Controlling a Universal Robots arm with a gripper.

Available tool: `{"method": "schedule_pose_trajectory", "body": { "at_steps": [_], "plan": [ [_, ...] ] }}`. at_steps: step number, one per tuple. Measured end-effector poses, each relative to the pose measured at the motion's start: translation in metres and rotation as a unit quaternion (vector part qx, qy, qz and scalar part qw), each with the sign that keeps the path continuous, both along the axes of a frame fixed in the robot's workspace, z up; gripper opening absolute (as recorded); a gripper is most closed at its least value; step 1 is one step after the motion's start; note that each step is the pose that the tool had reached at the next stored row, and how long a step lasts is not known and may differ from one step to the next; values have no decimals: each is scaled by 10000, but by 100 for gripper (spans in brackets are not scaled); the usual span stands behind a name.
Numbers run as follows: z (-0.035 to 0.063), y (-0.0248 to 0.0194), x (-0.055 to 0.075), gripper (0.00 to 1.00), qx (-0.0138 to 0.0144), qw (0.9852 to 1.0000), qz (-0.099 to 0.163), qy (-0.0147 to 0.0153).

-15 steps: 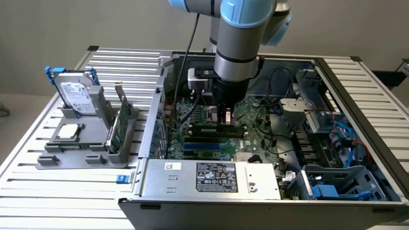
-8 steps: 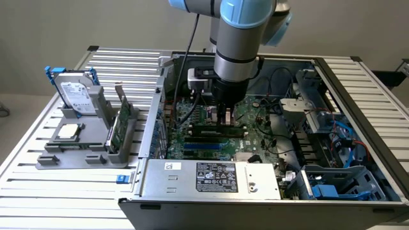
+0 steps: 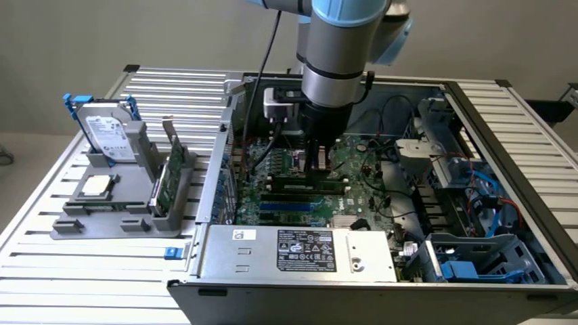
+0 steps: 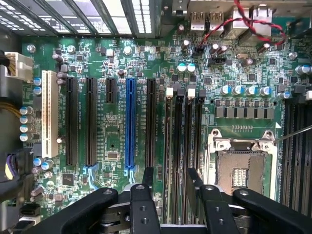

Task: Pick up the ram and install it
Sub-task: 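Insert the ram into the slot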

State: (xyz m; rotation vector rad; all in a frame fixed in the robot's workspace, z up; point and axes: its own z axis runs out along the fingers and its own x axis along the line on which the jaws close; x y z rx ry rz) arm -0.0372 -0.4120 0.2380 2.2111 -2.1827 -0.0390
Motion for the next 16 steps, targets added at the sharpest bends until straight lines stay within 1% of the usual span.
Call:
{"method": "schedule_pose_trajectory", "body": {
  "at_steps": [4,5,6,7,10,11,12,16],
  "plan": [
    [130,0,-4,40,-1,10000,-1,14],
    [169,0,-4,38,-1,10000,-1,16],
    [202,0,-3,32,0,10000,-1,21],
    [221,0,-3,32,-1,10000,-1,28],
    [222,0,-3,14,0,10000,-1,35],
    [223,0,-3,14,-1,10000,-1,35],
    [223,0,-3,11,-2,10000,-1,36],
    [224,0,-3,11,-2,10000,-1,36]
  ]
}}
